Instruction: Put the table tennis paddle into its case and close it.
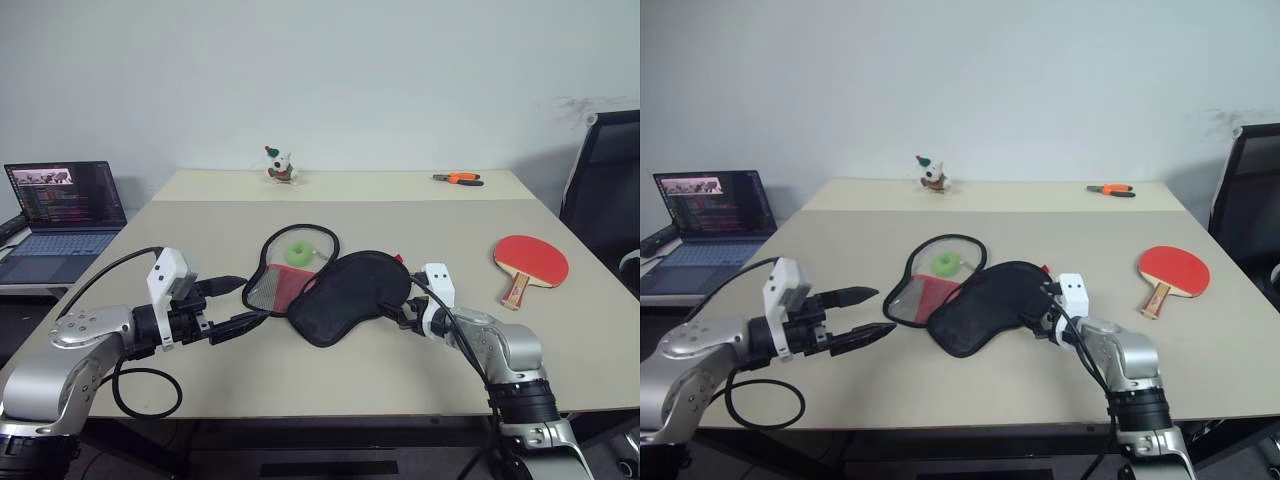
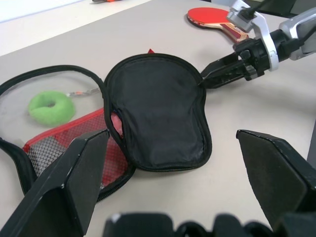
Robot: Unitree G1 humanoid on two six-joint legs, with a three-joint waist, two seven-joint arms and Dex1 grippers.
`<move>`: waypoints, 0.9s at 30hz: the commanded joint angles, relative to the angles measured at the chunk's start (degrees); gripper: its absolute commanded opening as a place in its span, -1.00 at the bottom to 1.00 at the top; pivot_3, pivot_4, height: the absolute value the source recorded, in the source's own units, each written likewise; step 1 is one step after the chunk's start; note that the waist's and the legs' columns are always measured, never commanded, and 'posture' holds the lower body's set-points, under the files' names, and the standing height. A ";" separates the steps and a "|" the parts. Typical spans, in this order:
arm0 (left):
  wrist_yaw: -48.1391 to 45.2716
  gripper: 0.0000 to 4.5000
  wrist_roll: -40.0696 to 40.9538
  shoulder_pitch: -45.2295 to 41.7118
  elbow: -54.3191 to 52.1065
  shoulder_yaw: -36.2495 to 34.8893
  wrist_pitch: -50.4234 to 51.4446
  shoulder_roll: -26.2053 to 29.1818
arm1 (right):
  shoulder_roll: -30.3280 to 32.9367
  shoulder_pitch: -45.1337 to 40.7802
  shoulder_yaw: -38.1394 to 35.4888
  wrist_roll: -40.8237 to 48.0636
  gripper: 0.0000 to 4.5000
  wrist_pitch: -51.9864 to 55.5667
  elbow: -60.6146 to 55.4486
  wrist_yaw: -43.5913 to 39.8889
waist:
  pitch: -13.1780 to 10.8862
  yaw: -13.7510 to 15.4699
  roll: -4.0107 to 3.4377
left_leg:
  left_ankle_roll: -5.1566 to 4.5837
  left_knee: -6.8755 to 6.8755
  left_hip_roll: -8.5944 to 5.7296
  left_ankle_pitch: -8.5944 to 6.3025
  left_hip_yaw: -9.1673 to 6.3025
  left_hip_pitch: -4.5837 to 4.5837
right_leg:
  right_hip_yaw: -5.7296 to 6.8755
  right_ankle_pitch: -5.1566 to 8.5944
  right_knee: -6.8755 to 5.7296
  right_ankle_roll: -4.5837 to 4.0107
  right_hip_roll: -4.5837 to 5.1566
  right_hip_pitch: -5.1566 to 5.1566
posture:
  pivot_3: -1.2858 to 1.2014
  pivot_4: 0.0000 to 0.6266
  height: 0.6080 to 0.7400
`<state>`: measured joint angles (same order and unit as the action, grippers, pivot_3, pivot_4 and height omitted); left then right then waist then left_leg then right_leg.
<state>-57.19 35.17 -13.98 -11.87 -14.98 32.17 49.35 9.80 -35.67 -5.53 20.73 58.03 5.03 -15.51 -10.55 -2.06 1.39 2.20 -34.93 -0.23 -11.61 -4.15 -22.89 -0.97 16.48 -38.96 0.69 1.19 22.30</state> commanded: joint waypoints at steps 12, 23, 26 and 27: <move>0.62 1.00 -0.07 -0.11 -1.32 -1.02 -0.58 0.42 | -5.94 -5.28 -0.48 4.32 0.91 3.00 0.77 -0.70 | -0.02 -0.08 -0.03 | 0.00 0.01 -0.03 0.00 -0.02 -0.02 | 0.03 -0.01 0.01 -0.03 0.00 0.01 | 0.03 -0.52 1.00; 0.25 1.00 -0.48 -0.97 -0.24 -0.80 -1.24 0.54 | -0.80 -11.47 -5.18 10.89 -0.66 14.16 7.61 -6.76 | -0.04 0.03 -0.05 | 0.00 0.02 -0.03 0.00 -0.02 -0.02 | 0.04 -0.01 0.01 -0.05 0.00 0.01 | 0.03 -0.52 1.00; 0.14 1.00 -0.58 -1.65 0.07 -0.66 -1.21 0.62 | 3.66 -13.89 -2.83 9.33 -0.98 12.45 13.71 -10.65 | -0.04 0.03 -0.05 | -0.01 0.03 -0.05 0.00 0.00 -0.02 | 0.06 0.00 0.03 -0.04 -0.02 0.00 | 0.03 -0.52 1.00; 0.13 1.00 -0.61 -1.69 0.02 -0.66 -1.22 0.62 | 5.31 -14.83 -1.77 8.60 -0.98 11.66 16.05 -12.25 | -0.04 0.02 -0.05 | -0.01 0.03 -0.06 0.00 0.00 -0.02 | 0.05 0.00 0.03 -0.04 -0.03 0.01 | 0.03 -0.52 1.00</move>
<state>-56.92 34.75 -14.45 -11.30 -14.98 32.03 49.34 13.67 -48.80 -8.48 30.06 71.18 19.04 -25.06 -10.59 -2.04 1.34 2.19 -34.89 -0.29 -11.62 -4.14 -22.91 -0.92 16.48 -38.91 0.65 1.16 22.30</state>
